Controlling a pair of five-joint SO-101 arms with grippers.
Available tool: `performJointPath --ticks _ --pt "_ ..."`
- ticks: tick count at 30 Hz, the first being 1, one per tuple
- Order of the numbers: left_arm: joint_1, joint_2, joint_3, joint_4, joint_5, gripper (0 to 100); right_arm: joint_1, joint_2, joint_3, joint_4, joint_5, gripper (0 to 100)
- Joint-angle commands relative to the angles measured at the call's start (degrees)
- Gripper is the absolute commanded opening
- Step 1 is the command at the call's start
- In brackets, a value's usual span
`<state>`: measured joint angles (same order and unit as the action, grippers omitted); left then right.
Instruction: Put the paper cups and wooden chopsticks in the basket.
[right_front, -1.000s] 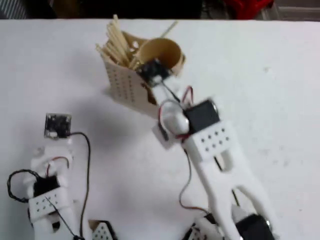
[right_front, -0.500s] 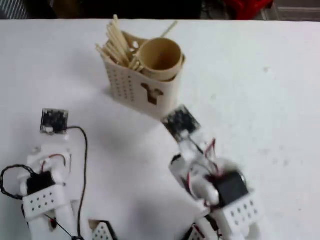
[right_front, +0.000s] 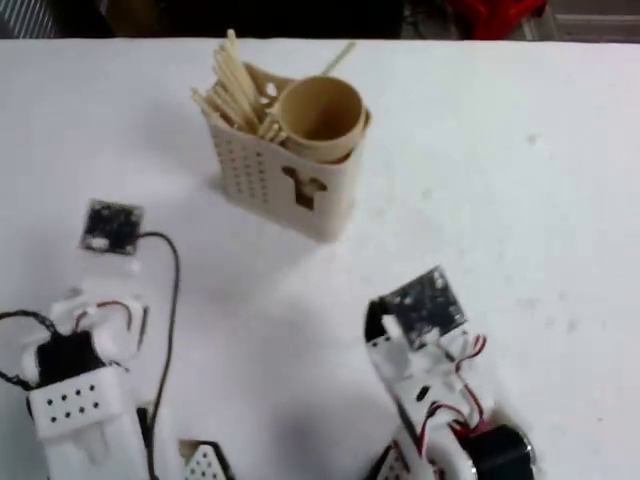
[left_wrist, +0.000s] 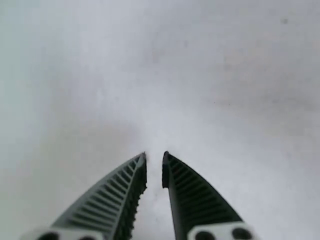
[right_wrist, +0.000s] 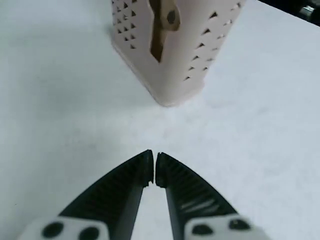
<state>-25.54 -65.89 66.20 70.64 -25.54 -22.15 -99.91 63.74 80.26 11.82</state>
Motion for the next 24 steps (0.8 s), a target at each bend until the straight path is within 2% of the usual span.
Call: performJointPath --ticks 1,4,7,12,14,17,21,24 --pt "8.31 -0.84 -3.34 2.02 -0.44 8 8.48 0.84 0.79 -1.19 -0.44 2.4" --pt "13.14 -0.84 -3.34 1.23 -0.44 8 14.20 0.84 5.36 -1.19 -0.44 2.4" --pt "17.45 -0.84 -2.99 -2.90 1.85 8 17.10 0.84 11.43 -2.42 -0.44 2.4" --pt "19.21 -0.84 -2.73 -8.88 22.51 8 21.93 0.84 18.99 -13.93 -0.44 2.0" --pt "19.30 -0.84 -0.53 -12.22 27.25 8 23.78 0.84 22.24 -18.15 -0.44 2.0" --pt "19.47 -0.84 7.21 -21.36 27.16 8 24.92 0.84 27.69 -23.69 -0.44 2.0" --pt "19.03 -0.84 19.96 -40.44 19.87 8 24.84 1.19 33.58 -30.46 -0.44 2.0" --pt "19.03 -0.84 26.46 -50.99 15.82 8 24.84 0.84 33.32 -30.73 -0.44 2.0"
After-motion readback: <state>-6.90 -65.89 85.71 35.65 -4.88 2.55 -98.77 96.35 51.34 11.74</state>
